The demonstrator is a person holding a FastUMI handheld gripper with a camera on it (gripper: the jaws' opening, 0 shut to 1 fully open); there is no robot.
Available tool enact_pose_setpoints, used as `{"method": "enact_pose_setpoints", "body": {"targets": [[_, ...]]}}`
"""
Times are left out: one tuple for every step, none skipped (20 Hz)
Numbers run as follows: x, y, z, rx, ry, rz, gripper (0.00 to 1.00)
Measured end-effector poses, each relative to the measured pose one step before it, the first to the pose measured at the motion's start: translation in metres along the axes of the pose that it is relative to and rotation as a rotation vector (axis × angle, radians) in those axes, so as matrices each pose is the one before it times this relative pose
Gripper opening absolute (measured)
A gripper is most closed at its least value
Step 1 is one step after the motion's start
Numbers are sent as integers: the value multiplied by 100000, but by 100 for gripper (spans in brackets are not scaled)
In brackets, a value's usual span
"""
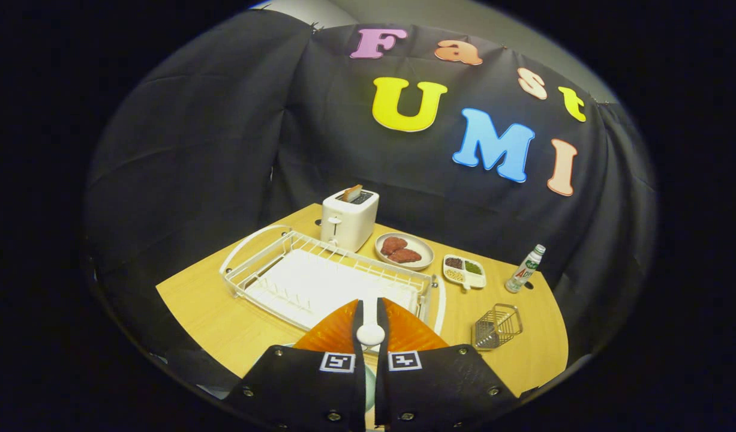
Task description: Take the plate from the dish rack, then take the spoon from the basket and place it into the plate.
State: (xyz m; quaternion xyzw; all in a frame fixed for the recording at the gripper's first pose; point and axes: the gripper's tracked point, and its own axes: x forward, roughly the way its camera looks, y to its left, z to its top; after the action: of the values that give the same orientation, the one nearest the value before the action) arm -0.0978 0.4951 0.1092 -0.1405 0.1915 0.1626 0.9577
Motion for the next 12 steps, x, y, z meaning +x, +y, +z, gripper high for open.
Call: {"method": "enact_pose_setpoints", "body": {"targets": [[121,941,-710,141,1754,1524,6],[238,1003,-678,127,1647,1749,6],[340,953,-662,-35,1317,1682,6],[263,748,-556,-119,1147,1135,6],[316,689,-686,-177,1358,1210,6],[441,739,-601,-217,1392,1614,6],[87,676,-413,-254,1074,1633,6],[309,560,-333,-89,277,1182,6],[383,425,-319,-132,137,1130,6],[337,439,-323,-295,759,952,6],[221,315,-294,-620,1001,900,6],[245,399,-320,-605,579,1251,6]]}}
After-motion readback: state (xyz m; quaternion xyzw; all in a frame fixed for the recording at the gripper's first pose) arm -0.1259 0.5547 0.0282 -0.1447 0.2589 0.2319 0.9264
